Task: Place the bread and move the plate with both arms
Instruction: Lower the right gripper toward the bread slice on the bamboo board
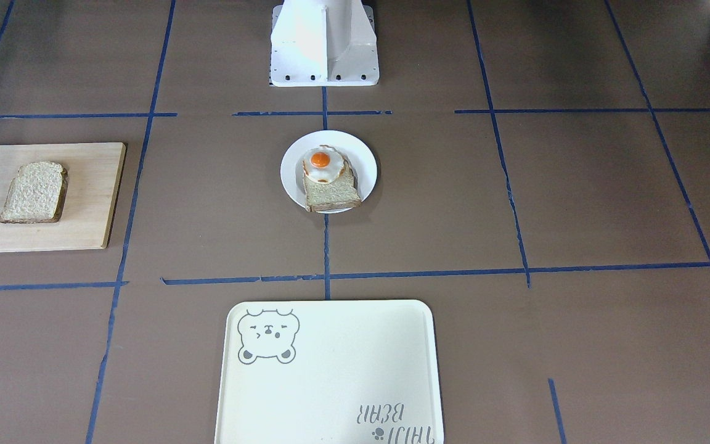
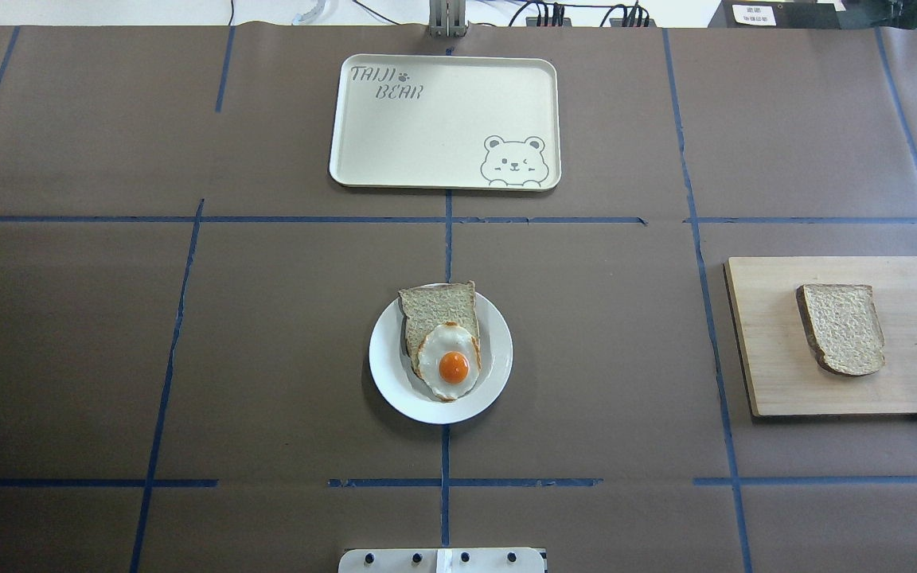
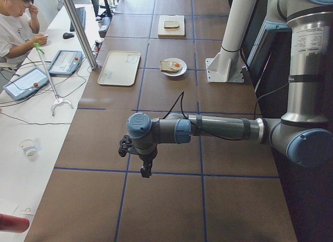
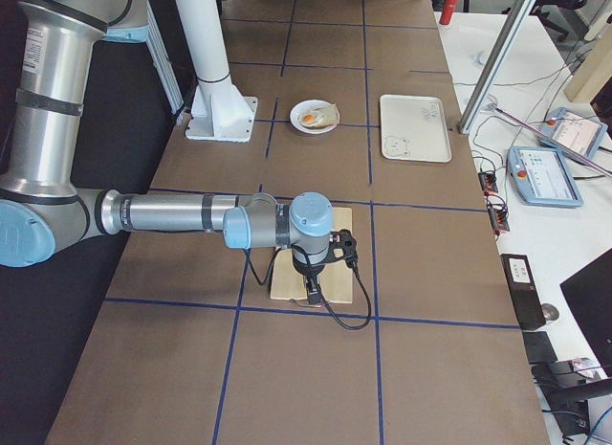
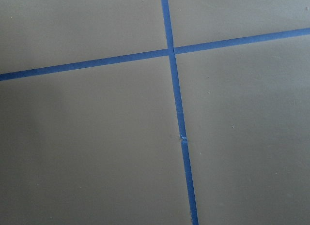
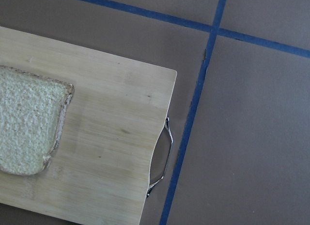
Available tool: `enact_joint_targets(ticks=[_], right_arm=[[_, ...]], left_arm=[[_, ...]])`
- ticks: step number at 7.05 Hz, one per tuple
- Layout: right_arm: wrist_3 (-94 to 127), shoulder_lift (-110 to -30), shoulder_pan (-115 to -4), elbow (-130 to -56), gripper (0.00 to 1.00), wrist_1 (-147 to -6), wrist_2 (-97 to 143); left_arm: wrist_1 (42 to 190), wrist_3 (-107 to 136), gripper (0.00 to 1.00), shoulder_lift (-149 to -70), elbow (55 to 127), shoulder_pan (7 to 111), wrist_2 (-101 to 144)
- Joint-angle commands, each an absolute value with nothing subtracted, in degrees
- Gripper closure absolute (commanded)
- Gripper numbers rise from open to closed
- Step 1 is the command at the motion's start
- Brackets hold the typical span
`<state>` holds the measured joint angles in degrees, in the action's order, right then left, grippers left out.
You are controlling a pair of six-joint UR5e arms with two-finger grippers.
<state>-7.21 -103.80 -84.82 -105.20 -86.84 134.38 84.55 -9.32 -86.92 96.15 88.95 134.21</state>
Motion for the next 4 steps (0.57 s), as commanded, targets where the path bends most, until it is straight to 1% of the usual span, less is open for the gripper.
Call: enact_joint_targets(ticks=[1,3,4], right_arm=[[-7.2,-103.7,-84.8,-105.4,0.00,-86.8,134.4],[-1.9,-103.5,-84.2,-105.1,0.00,-84.6,138.5],[6.8,-103.5,-81.6,-104.5,0.00,-77.3,139.0]], left_arm=[[84.8,-9.3,0.00,-86.9,96.2,88.9,134.2],[84.8,-9.3,0.00,-86.9,96.2,88.9,134.3],[84.9,-9.3,0.00,-86.9,96.2,88.9,134.3]])
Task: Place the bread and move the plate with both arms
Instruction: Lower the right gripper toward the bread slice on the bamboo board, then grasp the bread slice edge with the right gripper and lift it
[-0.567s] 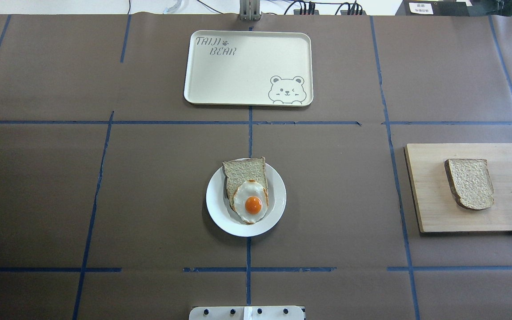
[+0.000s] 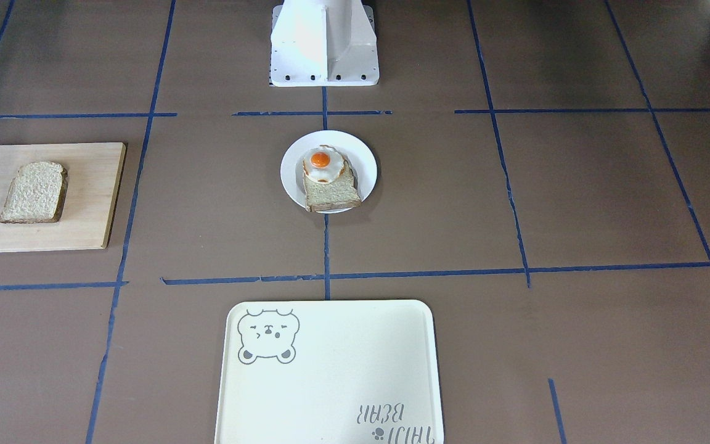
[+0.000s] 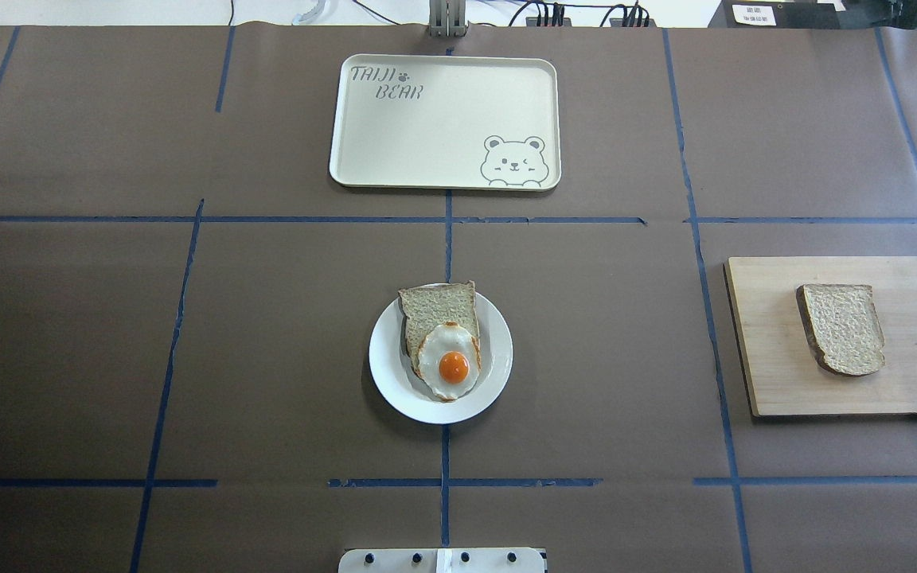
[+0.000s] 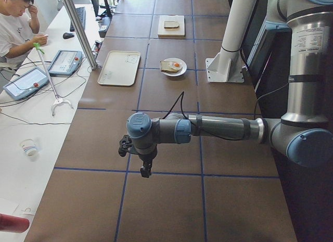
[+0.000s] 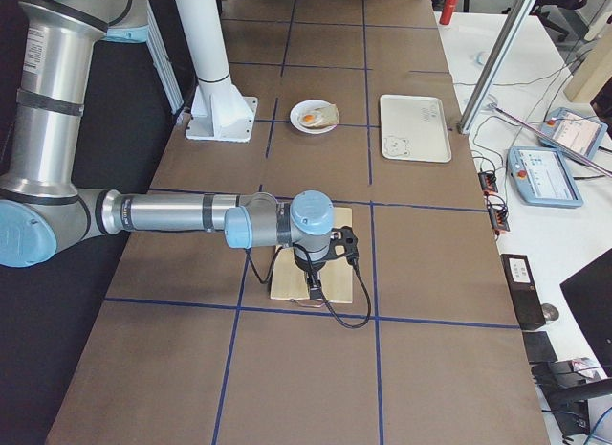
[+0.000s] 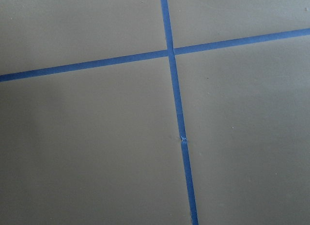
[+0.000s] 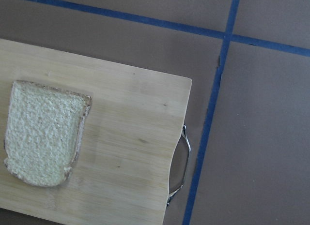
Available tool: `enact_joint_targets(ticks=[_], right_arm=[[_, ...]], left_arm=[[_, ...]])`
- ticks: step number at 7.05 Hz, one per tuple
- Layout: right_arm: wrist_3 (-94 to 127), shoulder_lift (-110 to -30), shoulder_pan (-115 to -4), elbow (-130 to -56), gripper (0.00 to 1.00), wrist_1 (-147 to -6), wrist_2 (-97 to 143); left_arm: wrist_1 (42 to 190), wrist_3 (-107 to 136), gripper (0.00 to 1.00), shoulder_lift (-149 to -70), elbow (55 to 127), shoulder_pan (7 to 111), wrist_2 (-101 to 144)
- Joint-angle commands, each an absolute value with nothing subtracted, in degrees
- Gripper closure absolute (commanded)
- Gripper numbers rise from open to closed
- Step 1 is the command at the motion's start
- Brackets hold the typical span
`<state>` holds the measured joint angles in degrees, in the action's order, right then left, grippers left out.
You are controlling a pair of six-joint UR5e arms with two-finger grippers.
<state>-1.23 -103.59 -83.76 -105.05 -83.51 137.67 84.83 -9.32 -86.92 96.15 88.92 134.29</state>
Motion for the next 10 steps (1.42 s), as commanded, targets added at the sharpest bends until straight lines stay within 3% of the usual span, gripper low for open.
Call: enact_joint_targets(ticks=[1,4,5,8,10], right_arm=[[17.5,-103.6,-78.3,-102.4,0.00,-67.7,139.0],[44.0,-103.5,-68.9,-89.7,0.00,-31.2,136.6],[52.2,-102.8,-64.3,-88.0,0.00,-25.5,132.4],[56.1,-102.7,-57.9,-88.1,0.08,-22.5,127.9],[56.1,-102.8,-54.5,-87.8,0.08,-22.5,125.1]], left_arm=[[84.9,-9.3,0.00,-86.9,96.2,88.9,134.3],[85.0,-9.3,0.00,-86.9,96.4,88.9,134.4],[85.0,-9.3,0.00,-86.9,96.5,88.9,134.4],[85.0,-9.3,0.00,-86.9,96.5,88.9,134.3],[85.0,-9.3,0.00,-86.9,96.5,88.9,134.3]])
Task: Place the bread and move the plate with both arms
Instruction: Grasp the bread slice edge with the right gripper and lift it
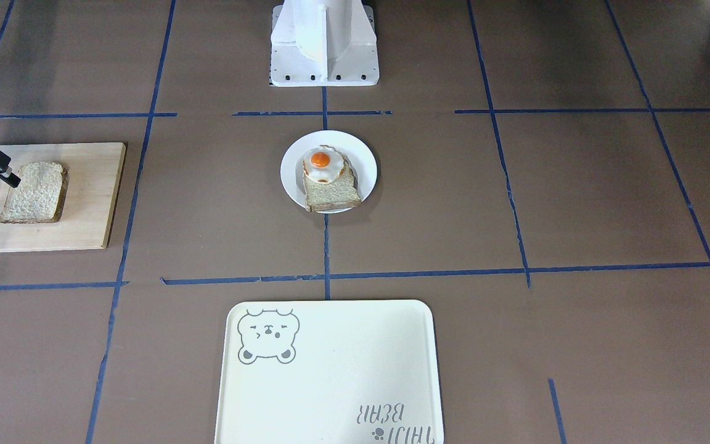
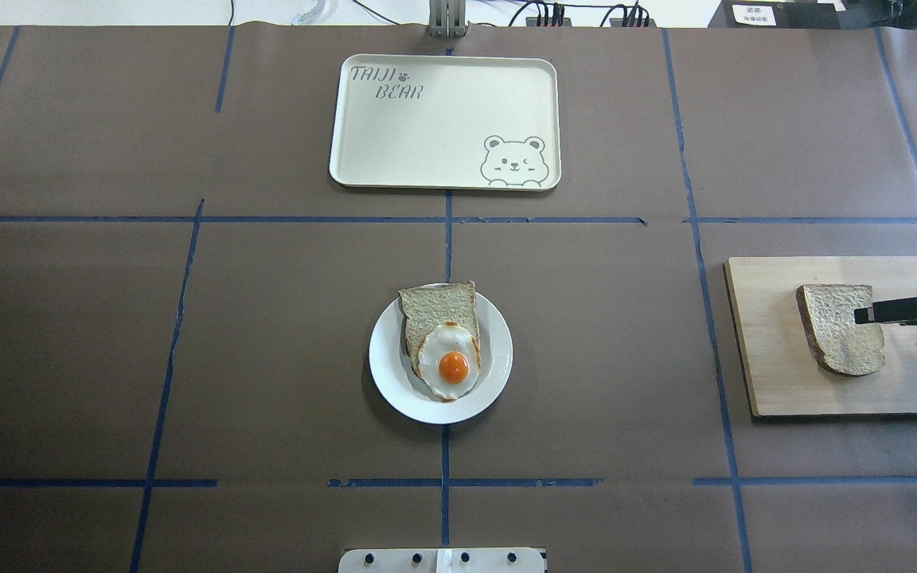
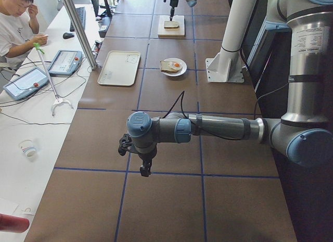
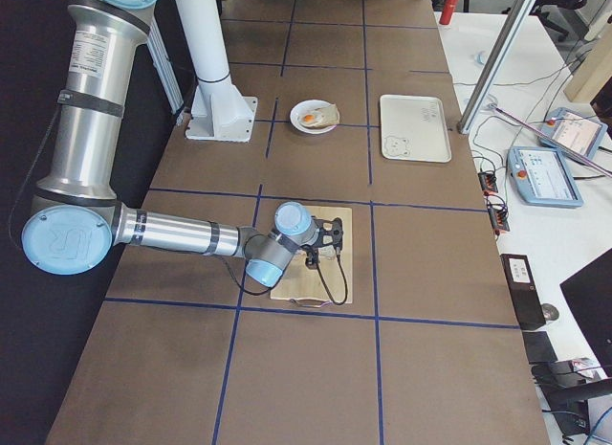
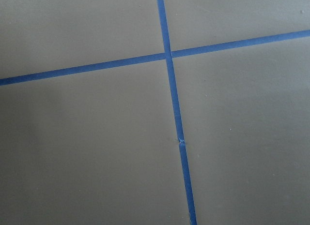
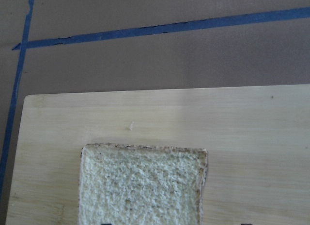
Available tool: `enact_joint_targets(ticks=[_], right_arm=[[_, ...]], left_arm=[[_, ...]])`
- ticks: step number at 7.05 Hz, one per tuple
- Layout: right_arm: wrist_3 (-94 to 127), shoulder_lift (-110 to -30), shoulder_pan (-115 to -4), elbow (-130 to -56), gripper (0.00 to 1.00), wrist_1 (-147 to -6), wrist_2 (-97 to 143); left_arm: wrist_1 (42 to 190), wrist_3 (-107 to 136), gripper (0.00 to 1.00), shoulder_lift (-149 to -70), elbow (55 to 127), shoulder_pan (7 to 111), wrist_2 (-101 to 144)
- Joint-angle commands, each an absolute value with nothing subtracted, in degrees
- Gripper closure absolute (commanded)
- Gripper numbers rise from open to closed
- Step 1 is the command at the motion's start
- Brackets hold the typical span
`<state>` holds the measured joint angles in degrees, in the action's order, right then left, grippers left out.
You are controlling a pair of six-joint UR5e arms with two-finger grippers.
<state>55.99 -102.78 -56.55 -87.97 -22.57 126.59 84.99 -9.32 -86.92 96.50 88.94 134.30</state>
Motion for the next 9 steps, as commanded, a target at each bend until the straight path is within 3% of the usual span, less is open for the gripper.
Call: enact_joint_targets(ticks=[1,3,4,5,6,9], right_arm=[[56.1,-102.9,-54.1,-87.6,0.11,-22.5,124.9],[56.1,-102.9,-53.9,-87.3,0.24,-22.5,124.9],[56.5,-102.9,-53.9,-87.4,0.62,-22.4,125.0],[56.5,-103.0,-54.0,-87.6,0.87,-22.3,125.1],[56.5,-103.0,-54.0,-87.7,0.97,-22.3,125.2],[56.5,-103.0,-54.0,-87.9,1.00,-22.3,125.5]], left_arm=[[85.0,-9.3,0.00,-86.9,96.4,88.9,134.3],[85.0,-9.3,0.00,-86.9,96.4,88.9,134.3],[85.0,-9.3,0.00,-86.9,96.4,88.9,134.3],[85.0,-9.3,0.00,-86.9,96.4,88.9,134.3],[85.0,-9.3,0.00,-86.9,96.4,88.9,134.3],[85.0,-9.3,0.00,-86.9,96.3,88.9,134.3]])
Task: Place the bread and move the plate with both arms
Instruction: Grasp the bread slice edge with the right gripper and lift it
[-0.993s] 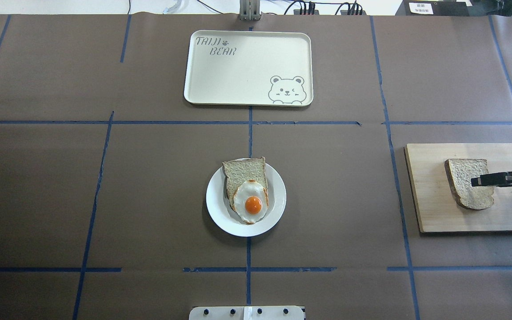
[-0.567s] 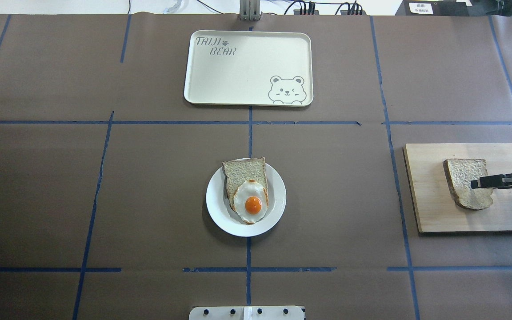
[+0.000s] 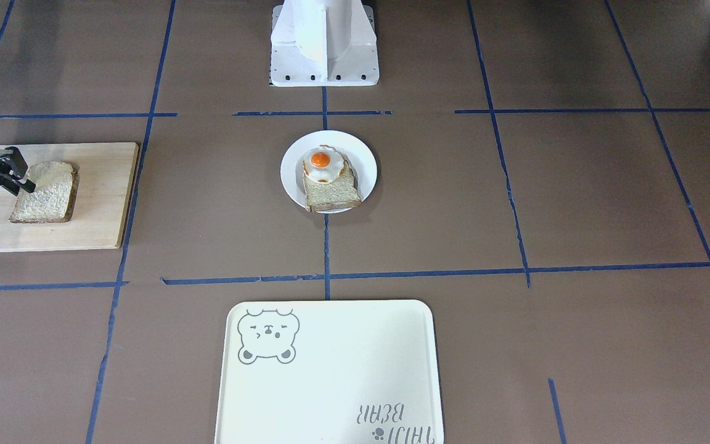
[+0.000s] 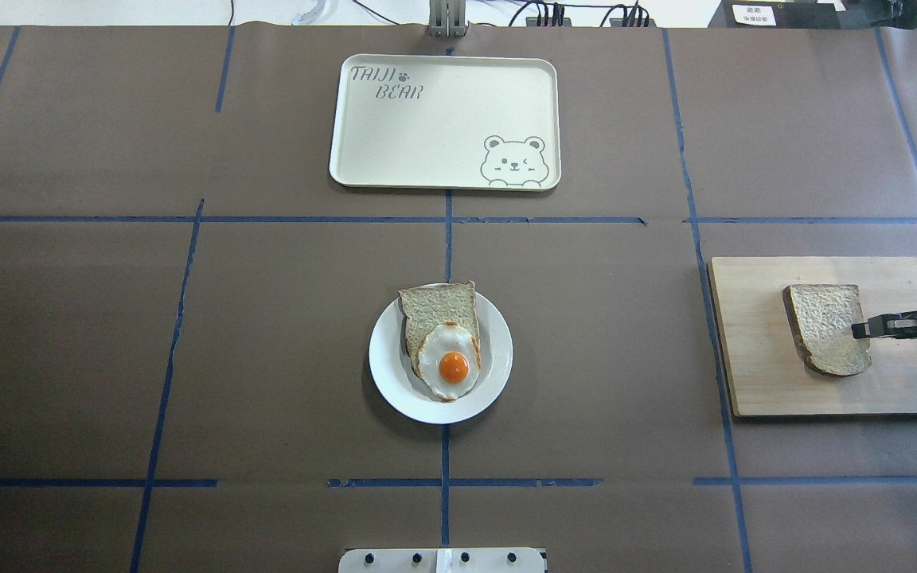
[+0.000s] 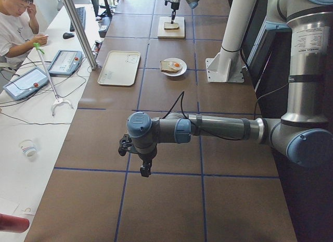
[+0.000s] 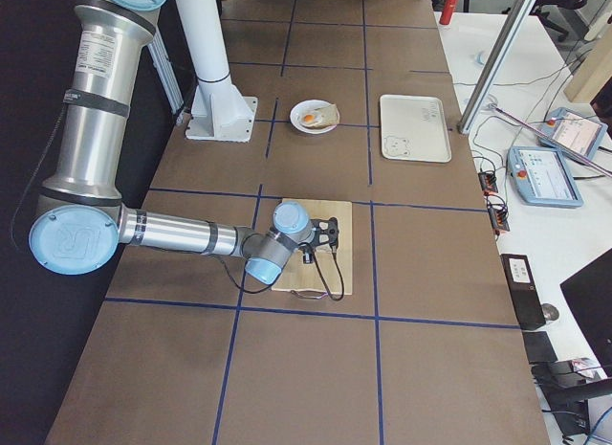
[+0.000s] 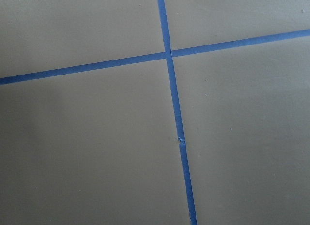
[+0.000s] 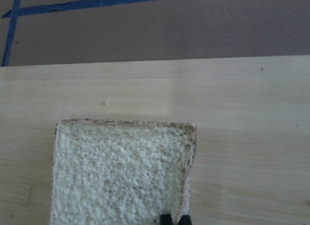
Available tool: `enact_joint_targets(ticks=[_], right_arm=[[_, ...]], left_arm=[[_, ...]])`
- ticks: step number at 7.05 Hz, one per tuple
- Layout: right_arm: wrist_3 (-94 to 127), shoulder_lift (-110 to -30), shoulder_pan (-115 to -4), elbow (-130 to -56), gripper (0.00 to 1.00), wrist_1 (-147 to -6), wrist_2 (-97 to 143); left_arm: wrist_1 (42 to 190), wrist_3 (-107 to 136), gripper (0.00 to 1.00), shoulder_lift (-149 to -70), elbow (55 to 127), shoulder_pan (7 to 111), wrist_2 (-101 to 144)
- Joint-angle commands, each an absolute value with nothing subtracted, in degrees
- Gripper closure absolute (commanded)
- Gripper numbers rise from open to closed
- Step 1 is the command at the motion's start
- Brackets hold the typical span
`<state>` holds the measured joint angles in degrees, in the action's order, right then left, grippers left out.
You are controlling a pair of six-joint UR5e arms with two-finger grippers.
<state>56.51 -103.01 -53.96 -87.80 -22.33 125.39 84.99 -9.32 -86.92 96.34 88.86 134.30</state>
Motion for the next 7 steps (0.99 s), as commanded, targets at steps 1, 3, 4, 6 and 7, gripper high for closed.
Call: enact_joint_targets(ticks=[1,3,4,6,7], right_arm=[[56.5,-103.1,-54.1,-88.4,1.00,-22.4,125.9],[57.3,-103.3,-55.9,-91.8,1.00,-23.1,130.4],[61.0,-102.7,-57.7,-93.8,1.00,-23.2,132.8],[64.3,-97.2,-57.7,-98.3,1.00,-28.3,134.3],[68.9,-90.4,-57.7,-100.4,1.00,-35.1,134.6]], left_arm=[[85.0,-9.3,0.00,-86.9,96.3,88.9,134.4],[85.0,-9.3,0.00,-86.9,96.3,88.8,134.4],[85.0,-9.3,0.00,-86.9,96.3,88.8,134.4],[85.0,-9.3,0.00,-86.9,96.2,88.8,134.3],[85.0,-9.3,0.00,-86.9,96.2,88.7,134.4]])
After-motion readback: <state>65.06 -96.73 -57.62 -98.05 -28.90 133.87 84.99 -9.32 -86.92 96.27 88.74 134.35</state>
